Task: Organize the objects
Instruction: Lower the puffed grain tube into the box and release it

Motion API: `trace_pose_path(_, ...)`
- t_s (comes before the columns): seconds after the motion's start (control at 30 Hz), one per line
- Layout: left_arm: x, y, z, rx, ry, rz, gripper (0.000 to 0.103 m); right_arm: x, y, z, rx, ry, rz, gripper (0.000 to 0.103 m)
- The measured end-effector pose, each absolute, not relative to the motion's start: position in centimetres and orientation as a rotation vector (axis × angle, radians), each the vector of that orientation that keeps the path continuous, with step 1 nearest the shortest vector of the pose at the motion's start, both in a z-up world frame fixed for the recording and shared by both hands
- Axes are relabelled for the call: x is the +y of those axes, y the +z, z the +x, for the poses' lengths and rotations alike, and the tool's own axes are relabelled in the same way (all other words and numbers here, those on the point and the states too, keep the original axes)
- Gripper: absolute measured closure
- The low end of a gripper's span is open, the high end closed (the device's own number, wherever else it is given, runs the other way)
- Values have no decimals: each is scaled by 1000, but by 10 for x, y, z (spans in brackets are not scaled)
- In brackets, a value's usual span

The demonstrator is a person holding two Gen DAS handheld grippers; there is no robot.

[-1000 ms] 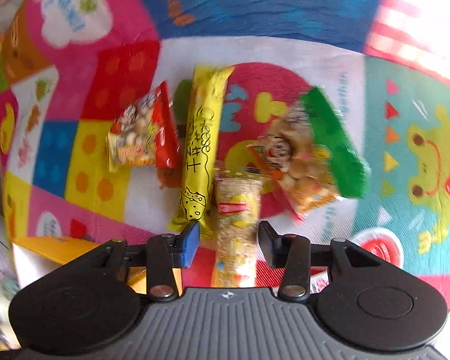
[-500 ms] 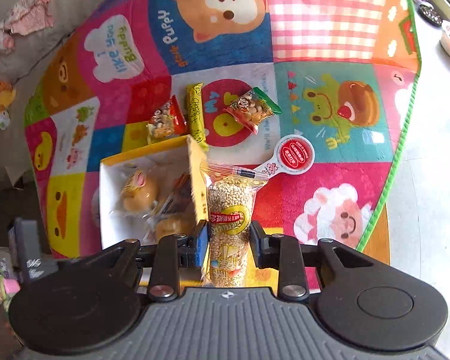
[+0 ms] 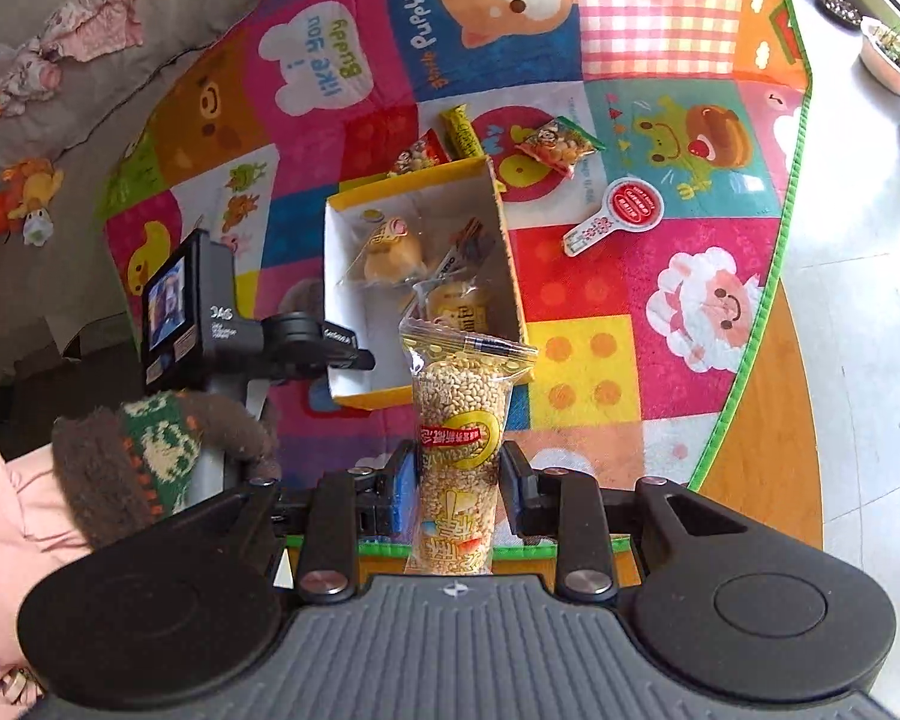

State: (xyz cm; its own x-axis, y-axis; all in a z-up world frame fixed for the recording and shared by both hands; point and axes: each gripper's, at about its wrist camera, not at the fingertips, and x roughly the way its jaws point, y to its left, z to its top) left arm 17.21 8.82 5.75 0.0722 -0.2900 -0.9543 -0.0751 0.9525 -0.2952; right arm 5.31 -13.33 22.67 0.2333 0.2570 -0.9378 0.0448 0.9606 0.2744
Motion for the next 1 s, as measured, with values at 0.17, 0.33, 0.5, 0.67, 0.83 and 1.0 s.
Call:
trace_pose_path(0.17, 86, 55, 170, 1491, -179, -308, 89, -117, 239, 50, 1314, 140, 217, 75)
trace_pose_path(0.33, 89, 52, 167, 1477, -186, -344, 87, -111, 247, 66, 1304, 144, 243, 75)
trace_pose_path(0.5, 97, 52, 163, 1473, -200, -379, 86, -87, 243, 100, 1303, 186, 190, 75)
trace_pose_path(0.67, 99, 54, 161, 1476, -195, -381, 86, -60, 233, 136, 1274, 190, 41, 75)
trace_pose_path(0.83, 101, 54, 161, 1479, -180, -395, 86, -39, 214, 163, 1296, 254, -34, 75)
trace_pose_path(1.0, 103, 53, 163, 1485, -159, -420, 85, -51, 217, 175, 1261, 294, 19, 60)
